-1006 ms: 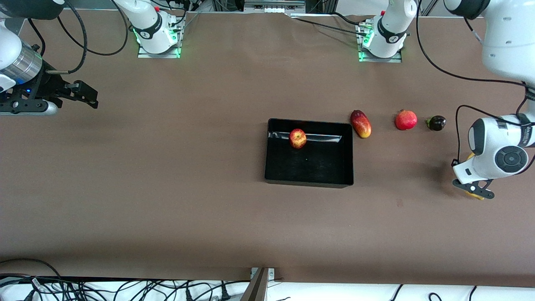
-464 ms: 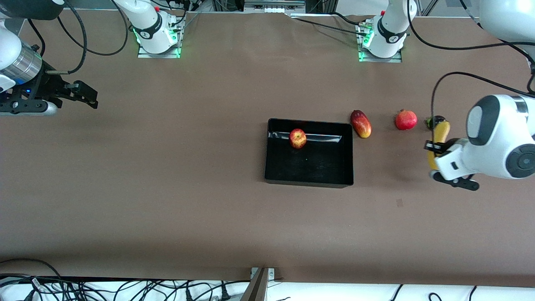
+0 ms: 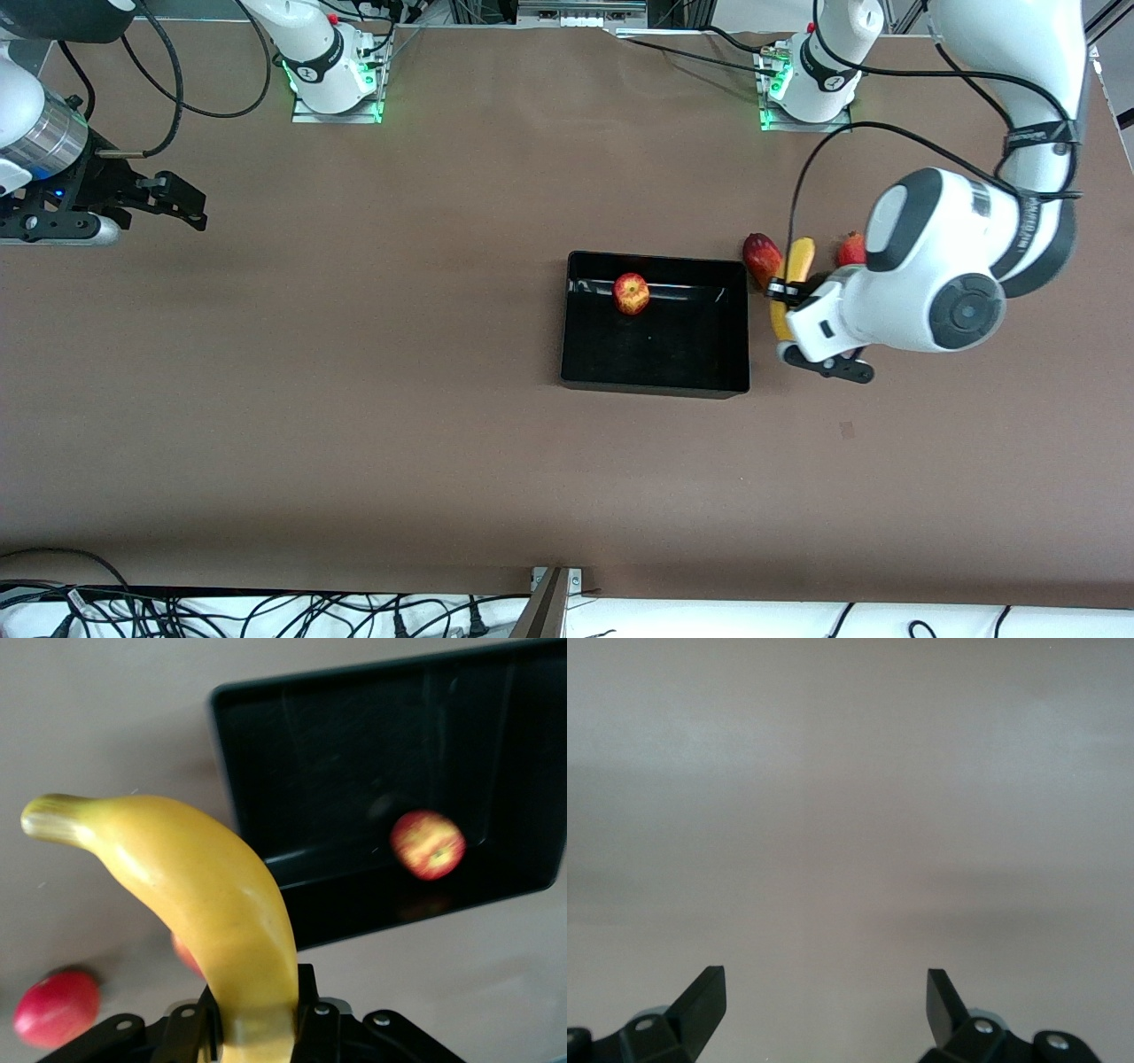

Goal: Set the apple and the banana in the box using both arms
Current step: 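Lift the banana and carry it over the box with the left gripper, then lower the banana into the box beside the apple and open the left gripper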

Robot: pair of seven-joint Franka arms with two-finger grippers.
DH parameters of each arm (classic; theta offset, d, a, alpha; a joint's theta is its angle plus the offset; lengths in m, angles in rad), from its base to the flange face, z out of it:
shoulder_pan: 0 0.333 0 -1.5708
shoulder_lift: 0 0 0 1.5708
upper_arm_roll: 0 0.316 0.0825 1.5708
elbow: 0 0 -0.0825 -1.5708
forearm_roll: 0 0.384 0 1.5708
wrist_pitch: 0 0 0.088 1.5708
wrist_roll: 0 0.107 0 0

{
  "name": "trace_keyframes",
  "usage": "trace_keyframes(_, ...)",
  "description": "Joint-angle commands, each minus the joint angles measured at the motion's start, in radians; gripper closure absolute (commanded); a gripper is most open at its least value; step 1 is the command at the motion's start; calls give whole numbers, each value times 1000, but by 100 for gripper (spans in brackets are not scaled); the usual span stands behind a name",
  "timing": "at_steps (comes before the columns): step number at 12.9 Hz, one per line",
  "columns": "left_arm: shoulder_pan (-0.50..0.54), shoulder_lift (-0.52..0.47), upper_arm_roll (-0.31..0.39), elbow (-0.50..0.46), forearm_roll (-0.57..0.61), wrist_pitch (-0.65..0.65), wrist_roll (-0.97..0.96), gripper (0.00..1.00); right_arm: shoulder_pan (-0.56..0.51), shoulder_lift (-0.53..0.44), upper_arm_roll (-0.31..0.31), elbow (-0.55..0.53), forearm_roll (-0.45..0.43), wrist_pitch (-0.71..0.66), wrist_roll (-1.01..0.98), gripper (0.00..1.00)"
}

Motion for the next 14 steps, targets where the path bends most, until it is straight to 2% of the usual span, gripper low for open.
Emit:
trace_keyframes(1, -42, -6, -39, -117, -10, 188, -102, 100, -14, 6, 9, 22, -9, -12, 3, 0)
trace_keyframes(3, -47, 6, -82, -220, 36, 365, -163, 100, -14, 8, 9, 22, -9, -13, 3, 0)
trace_keyframes(5, -55, 29, -102, -275, 101, 442, -208, 100, -14, 8, 9, 22, -9, -13, 3, 0)
trace_keyframes(11, -62, 95, -102, -353, 187, 633, -278, 100, -14, 8, 9, 22, -9, -13, 3, 0)
trace_keyframes(14, -62, 136, -102, -357, 205, 701, -295, 100, -14, 8, 9, 20, -9, -13, 3, 0)
